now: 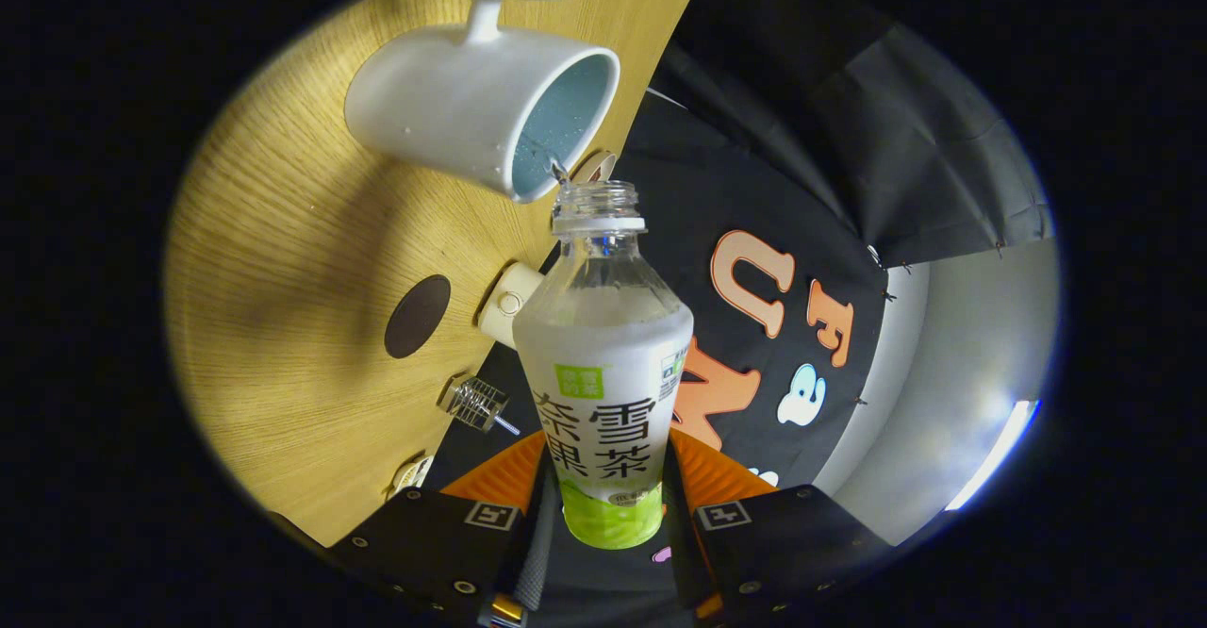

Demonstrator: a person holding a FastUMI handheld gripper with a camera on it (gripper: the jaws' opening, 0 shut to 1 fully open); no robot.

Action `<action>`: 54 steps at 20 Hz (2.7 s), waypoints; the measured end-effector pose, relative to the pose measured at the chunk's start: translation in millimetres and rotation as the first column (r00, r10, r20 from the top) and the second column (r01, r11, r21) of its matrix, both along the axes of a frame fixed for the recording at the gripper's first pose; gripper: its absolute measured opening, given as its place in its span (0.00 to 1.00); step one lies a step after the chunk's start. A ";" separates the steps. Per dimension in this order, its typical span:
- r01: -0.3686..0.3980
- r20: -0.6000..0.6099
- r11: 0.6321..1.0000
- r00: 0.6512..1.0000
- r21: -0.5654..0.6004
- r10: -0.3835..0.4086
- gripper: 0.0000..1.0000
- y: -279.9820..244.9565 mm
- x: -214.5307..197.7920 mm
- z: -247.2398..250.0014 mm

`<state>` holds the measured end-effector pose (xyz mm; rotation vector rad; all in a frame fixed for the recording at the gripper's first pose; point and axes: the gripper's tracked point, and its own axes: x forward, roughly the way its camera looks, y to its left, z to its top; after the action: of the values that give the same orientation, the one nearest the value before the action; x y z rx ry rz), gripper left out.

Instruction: Take the bottle from table, then pour the juice into the cup, finally place the bottle on the coaster

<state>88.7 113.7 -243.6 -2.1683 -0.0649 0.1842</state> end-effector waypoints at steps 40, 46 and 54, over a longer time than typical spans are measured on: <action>0.406 -0.446 0.668 0.887 0.624 -0.123 0.54 -24.5 -12.0 -74.4; 0.415 -0.418 0.344 0.906 0.842 -0.069 0.55 -27.6 6.7 -46.5; 0.437 -0.442 -0.115 0.897 0.892 -0.019 0.55 -38.5 58.3 -56.7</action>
<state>147.0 75.2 -300.3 -0.4668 0.3043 0.1522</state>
